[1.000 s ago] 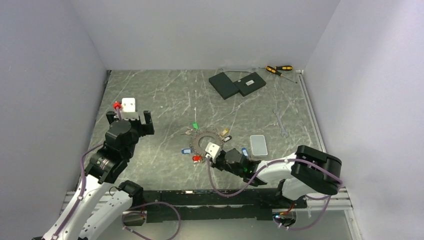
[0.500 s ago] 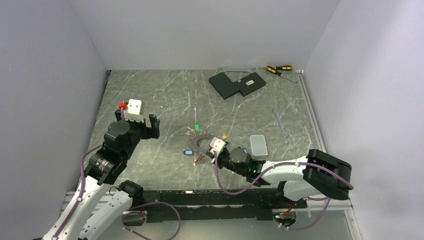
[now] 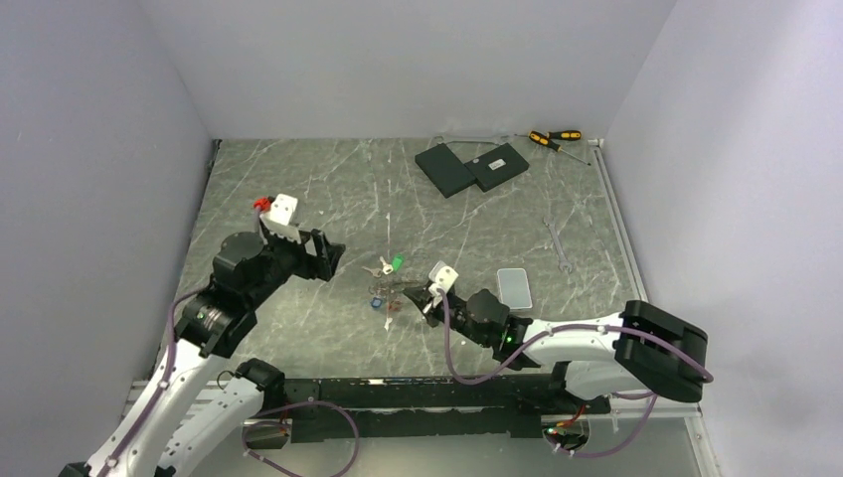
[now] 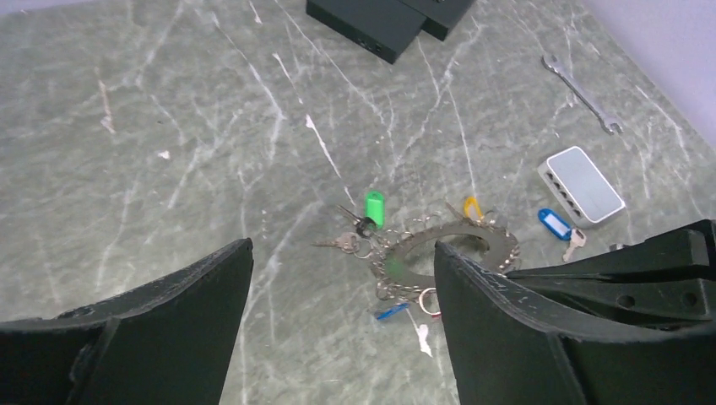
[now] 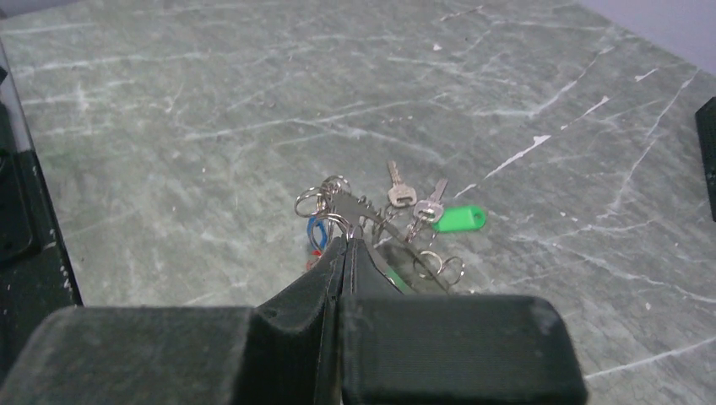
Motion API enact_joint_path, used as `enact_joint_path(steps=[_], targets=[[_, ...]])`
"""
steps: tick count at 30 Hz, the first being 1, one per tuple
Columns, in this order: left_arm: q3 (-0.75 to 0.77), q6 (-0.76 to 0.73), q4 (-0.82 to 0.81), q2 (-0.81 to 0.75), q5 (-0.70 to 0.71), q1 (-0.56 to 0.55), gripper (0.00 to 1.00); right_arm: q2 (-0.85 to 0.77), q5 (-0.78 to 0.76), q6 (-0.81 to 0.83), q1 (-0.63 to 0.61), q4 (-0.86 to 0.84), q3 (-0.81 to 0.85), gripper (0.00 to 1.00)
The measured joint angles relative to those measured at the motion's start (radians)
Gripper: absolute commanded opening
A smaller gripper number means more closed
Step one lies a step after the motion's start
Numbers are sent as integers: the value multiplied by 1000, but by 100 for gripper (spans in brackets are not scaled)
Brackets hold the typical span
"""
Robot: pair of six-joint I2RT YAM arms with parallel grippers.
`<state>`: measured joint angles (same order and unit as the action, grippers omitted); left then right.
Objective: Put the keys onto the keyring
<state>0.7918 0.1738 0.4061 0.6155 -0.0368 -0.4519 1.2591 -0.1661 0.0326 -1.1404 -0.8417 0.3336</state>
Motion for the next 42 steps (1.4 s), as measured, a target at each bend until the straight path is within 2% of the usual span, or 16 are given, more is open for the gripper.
enact_joint_path(steps=[3,9,17,19,23,28,42], targets=[[36,102,13,87,-18,0,76,26,-18,0,0,-47,8,0],[192,405,100,335,-66,2,71,90,-53,2,0,-147,8,0],[208,679,132,455,-269,3,66,177,-87,39,-10,-277,8,0],[208,718,145,455,-293,3,64,204,-97,55,-17,-311,9,0],[208,781,153,456,-338,3,53,275,-126,105,-42,-369,31,0],[193,842,141,465,-396,3,53,353,-169,169,-83,-430,65,0],[114,899,159,450,-384,4,52,380,-219,216,-114,-501,66,0]])
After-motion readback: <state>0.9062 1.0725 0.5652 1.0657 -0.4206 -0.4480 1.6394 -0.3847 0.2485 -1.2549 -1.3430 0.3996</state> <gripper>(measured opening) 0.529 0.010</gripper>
